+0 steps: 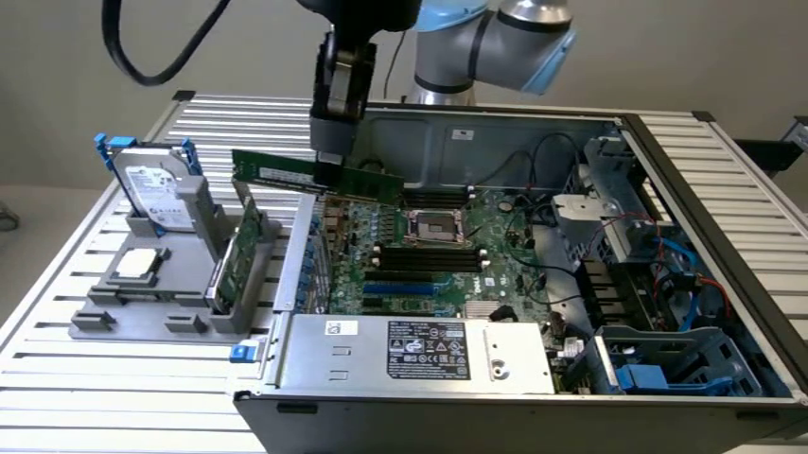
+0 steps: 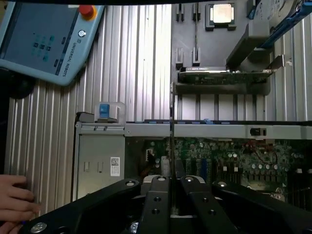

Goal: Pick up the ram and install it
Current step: 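Pick up the ram and move it above insertion slot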

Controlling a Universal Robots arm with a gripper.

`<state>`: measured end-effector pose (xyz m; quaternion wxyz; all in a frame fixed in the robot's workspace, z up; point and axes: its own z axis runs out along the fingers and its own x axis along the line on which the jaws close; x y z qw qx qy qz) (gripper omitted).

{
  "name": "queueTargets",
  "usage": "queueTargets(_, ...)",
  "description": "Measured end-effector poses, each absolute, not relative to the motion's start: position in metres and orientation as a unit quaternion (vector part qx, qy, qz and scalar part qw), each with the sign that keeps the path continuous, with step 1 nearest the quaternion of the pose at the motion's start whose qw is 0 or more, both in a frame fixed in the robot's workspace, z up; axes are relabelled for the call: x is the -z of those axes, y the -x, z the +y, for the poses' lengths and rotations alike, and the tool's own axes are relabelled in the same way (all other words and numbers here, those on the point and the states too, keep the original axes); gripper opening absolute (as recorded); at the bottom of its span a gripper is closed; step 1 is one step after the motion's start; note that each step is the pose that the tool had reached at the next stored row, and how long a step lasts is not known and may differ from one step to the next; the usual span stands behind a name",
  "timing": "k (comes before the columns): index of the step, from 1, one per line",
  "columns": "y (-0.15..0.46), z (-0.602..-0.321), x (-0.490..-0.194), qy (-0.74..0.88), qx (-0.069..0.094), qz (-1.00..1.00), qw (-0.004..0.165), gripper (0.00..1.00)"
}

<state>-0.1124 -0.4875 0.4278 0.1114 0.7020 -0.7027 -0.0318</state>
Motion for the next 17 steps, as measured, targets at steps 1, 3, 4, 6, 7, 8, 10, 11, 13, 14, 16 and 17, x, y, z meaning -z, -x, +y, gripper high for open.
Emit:
queueTargets(1, 0.108, -0.487, -0.428, -0.702, 0.032, -0.703, 0.111, 0.14)
queueTargets(3, 0.099, -0.487, -0.428, -0.702, 0.032, -0.703, 0.111, 0.14)
queueTargets(4, 0.095, -0.487, -0.428, -0.702, 0.033, -0.703, 0.110, 0.14)
queueTargets(6, 0.086, -0.487, -0.428, -0.703, 0.039, -0.702, 0.104, 0.14)
queueTargets(7, 0.082, -0.487, -0.428, -0.704, 0.043, -0.702, 0.101, 0.14)
queueTargets(8, 0.079, -0.487, -0.428, -0.704, 0.047, -0.702, 0.097, 0.14)
queueTargets(10, 0.076, -0.487, -0.428, -0.706, 0.055, -0.701, 0.088, 0.14)
queueTargets(11, 0.075, -0.487, -0.428, -0.707, 0.059, -0.700, 0.083, 0.14)
queueTargets(13, 0.073, -0.487, -0.427, -0.708, 0.062, -0.699, 0.079, 0.14)
queueTargets(14, 0.072, -0.486, -0.427, -0.708, 0.061, -0.699, 0.078, 0.14)
queueTargets(16, 0.071, -0.486, -0.425, -0.710, 0.058, -0.698, 0.075, 0.14)
queueTargets(17, 0.070, -0.486, -0.424, -0.711, 0.057, -0.697, 0.074, 0.14)
